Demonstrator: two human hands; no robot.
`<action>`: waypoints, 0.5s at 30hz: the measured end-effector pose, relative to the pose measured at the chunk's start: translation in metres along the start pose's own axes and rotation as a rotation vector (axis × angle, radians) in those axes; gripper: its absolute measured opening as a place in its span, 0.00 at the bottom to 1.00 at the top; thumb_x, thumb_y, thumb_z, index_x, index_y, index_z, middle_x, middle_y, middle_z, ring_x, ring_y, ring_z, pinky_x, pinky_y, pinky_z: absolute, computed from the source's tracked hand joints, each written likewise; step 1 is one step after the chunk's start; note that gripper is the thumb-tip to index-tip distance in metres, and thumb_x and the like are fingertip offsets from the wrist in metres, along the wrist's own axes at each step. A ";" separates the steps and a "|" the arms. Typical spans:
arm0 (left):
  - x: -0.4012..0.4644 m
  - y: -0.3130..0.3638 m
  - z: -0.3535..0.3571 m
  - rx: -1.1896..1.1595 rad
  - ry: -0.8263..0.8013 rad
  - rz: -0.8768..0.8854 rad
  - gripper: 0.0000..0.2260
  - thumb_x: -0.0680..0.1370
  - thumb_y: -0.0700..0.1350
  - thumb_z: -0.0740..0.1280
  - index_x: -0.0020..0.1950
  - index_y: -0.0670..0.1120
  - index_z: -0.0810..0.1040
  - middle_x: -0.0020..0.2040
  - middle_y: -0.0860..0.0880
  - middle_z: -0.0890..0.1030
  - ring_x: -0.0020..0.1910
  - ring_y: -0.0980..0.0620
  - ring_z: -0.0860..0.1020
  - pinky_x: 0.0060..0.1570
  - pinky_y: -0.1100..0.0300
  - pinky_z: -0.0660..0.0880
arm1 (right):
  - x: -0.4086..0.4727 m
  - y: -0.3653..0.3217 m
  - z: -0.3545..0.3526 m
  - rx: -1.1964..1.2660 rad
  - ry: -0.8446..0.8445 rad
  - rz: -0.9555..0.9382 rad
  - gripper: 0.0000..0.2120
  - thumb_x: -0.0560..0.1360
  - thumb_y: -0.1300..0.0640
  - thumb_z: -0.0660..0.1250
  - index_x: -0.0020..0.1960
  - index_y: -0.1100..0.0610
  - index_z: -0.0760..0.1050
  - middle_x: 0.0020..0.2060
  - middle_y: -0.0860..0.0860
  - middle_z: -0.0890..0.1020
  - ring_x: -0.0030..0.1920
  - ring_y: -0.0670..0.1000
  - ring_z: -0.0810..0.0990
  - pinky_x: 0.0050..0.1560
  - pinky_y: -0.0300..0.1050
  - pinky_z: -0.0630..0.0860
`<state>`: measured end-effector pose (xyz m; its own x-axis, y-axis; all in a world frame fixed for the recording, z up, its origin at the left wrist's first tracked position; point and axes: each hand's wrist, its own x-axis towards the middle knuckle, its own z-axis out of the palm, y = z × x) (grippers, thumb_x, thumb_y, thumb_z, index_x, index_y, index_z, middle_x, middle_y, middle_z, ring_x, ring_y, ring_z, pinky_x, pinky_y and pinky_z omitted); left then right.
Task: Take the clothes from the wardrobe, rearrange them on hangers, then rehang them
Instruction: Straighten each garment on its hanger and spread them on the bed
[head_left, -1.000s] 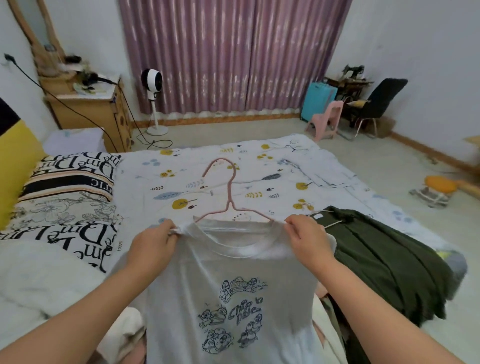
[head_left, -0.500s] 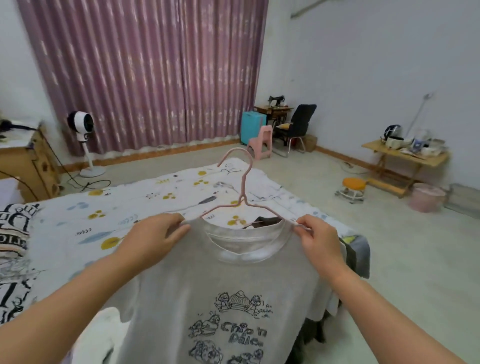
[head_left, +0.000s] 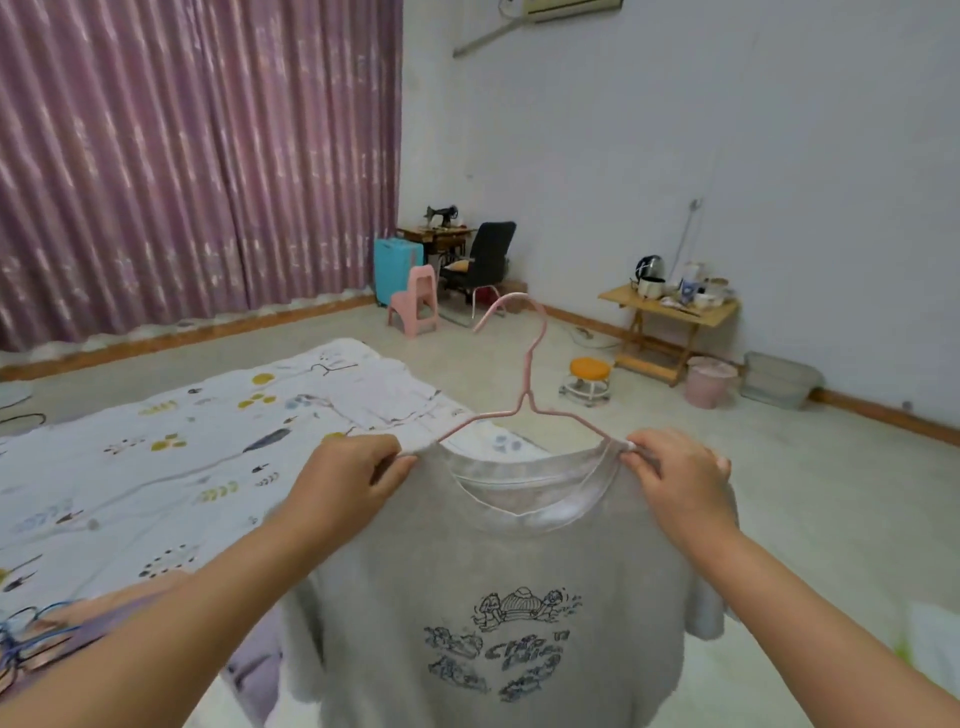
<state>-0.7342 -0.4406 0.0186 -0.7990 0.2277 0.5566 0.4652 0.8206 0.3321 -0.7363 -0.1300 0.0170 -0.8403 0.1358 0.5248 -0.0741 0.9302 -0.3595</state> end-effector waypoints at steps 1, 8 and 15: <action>0.012 0.005 0.011 0.000 -0.012 0.010 0.20 0.76 0.44 0.67 0.29 0.49 0.60 0.23 0.55 0.62 0.26 0.53 0.63 0.29 0.65 0.58 | 0.007 0.013 0.001 -0.010 0.009 0.019 0.04 0.75 0.56 0.67 0.47 0.54 0.80 0.44 0.51 0.81 0.51 0.56 0.76 0.47 0.47 0.60; 0.105 0.013 0.088 -0.007 -0.131 0.096 0.19 0.75 0.48 0.67 0.29 0.47 0.62 0.23 0.51 0.63 0.26 0.49 0.63 0.28 0.58 0.58 | 0.073 0.082 0.026 -0.028 0.043 0.166 0.05 0.75 0.58 0.66 0.44 0.58 0.79 0.43 0.54 0.82 0.49 0.59 0.77 0.49 0.50 0.67; 0.210 0.016 0.158 -0.122 -0.150 0.158 0.24 0.75 0.45 0.68 0.26 0.51 0.57 0.22 0.51 0.59 0.23 0.56 0.59 0.28 0.60 0.58 | 0.169 0.138 0.046 -0.090 0.048 0.217 0.06 0.76 0.57 0.64 0.46 0.58 0.78 0.46 0.55 0.81 0.50 0.58 0.76 0.49 0.50 0.67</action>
<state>-0.9546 -0.2970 0.0204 -0.7562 0.4306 0.4927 0.6239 0.7014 0.3447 -0.9132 0.0057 0.0206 -0.8047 0.3503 0.4793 0.1555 0.9035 -0.3993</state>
